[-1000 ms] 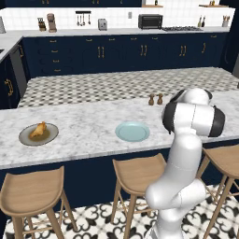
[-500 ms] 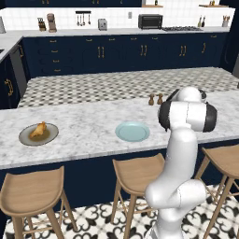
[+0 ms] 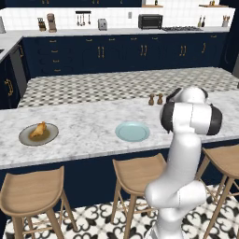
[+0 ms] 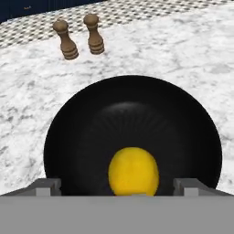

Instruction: Pick the chicken drumstick and lemon from their plates and place them in the bowl. Then put the bowl in the fridge.

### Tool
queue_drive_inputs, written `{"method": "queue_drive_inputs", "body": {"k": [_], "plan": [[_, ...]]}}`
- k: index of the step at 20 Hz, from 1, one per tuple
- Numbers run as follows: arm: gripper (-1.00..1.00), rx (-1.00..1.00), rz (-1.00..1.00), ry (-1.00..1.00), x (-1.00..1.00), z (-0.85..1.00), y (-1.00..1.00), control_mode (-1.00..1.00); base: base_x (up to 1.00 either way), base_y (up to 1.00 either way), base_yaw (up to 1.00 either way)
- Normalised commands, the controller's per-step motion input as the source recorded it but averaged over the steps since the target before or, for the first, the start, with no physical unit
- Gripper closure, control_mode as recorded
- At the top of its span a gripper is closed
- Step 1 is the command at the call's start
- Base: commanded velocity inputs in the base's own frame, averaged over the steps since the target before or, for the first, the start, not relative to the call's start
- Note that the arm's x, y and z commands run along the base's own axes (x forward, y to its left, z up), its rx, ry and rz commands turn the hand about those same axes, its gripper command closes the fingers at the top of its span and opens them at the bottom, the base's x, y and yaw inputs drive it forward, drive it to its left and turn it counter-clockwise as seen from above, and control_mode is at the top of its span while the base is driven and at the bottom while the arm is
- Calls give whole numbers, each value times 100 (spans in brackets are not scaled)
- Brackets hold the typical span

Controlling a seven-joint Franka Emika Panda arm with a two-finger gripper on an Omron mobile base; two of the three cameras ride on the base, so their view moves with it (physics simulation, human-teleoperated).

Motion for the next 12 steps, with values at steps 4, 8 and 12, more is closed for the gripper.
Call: {"method": "queue_drive_inputs", "body": {"k": [4,8,12], "plan": [[-100,-1,-7,-7,-87,79,78,-100,0,0,0],[-100,4,0,7,-98,94,94,-100,0,0,0],[-100,8,0,3,-96,100,69,-100,0,0,0]]}}
